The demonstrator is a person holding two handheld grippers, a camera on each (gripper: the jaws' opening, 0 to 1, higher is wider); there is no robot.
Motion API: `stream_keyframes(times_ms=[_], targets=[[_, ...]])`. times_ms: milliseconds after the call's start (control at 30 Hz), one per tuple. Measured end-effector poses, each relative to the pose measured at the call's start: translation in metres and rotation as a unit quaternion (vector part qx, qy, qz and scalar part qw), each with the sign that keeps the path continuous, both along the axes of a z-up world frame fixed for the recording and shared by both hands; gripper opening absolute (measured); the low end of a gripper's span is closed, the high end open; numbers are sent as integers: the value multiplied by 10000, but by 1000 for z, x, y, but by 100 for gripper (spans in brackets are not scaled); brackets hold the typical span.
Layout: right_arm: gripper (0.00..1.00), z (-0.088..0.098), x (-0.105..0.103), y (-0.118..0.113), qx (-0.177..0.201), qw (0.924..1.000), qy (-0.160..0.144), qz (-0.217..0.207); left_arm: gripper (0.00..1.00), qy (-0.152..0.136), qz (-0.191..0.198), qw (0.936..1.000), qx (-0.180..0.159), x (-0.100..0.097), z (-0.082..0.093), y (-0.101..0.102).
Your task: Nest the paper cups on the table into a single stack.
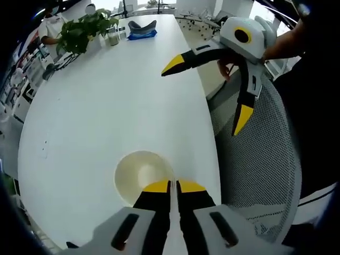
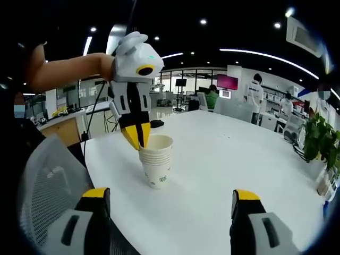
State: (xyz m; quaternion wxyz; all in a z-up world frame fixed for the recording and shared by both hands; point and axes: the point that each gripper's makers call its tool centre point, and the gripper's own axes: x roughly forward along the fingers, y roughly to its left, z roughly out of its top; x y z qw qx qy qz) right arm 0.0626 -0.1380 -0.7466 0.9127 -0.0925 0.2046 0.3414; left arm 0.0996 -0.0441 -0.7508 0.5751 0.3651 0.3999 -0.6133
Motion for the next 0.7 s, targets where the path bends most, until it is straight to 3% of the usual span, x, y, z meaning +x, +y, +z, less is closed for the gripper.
stream_keyframes(times_ms=[700], targets=[[95, 2, 0, -1, 28, 10000, -23, -17, 1, 436, 2, 9989, -146, 0, -6, -5]])
